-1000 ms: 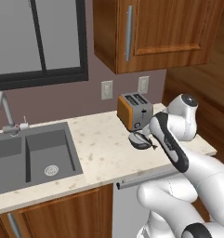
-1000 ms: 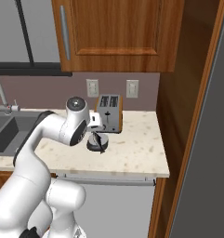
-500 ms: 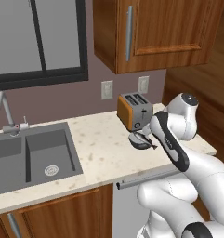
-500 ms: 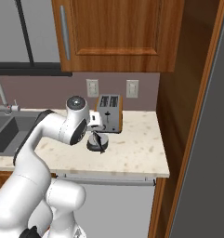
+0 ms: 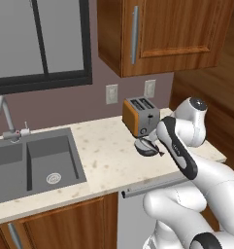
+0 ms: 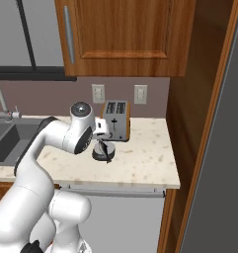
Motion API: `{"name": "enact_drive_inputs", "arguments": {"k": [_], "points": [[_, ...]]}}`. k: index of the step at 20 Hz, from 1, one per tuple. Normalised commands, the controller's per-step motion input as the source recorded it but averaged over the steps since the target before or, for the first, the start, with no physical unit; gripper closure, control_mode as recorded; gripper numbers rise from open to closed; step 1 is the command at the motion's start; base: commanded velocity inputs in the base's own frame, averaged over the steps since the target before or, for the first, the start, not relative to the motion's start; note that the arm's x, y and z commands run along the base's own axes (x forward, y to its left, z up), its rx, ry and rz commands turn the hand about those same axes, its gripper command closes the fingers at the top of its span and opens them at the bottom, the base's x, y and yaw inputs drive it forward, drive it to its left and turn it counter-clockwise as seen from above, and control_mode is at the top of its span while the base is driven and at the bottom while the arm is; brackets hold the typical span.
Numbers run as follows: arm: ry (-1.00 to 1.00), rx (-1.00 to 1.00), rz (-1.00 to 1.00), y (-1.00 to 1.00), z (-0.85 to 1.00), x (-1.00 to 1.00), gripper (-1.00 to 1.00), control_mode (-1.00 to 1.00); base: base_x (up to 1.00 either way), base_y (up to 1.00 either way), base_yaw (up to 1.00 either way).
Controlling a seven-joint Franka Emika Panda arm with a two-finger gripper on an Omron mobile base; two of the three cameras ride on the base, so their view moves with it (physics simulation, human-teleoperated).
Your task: Take the fish from the fridge and place it on the digital scale on the counter by the fridge. Wait a few seconds for a reading, then move it to the plate on the dining counter.
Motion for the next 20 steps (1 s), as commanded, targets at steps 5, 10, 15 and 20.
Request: {"name": "enact_drive_inputs", "arguments": {"k": [5, 10, 15, 20], "points": [[0.00, 0.00, 0.00, 0.00, 0.00, -0.01, -1.00, -1.00, 0.00, 0.00, 0.00], [0.00, 0.00, 0.00, 0.00, 0.00, 0.00, -1.00, -1.00, 0.00, 0.00, 0.00], [0.00, 0.00, 0.00, 0.00, 0.00, 0.00, -1.00, -1.00, 0.00, 0.00, 0.00], [0.00, 0.00, 0.00, 0.00, 0.00, 0.00, -1.00, -1.00, 0.00, 0.00, 0.00]]}}
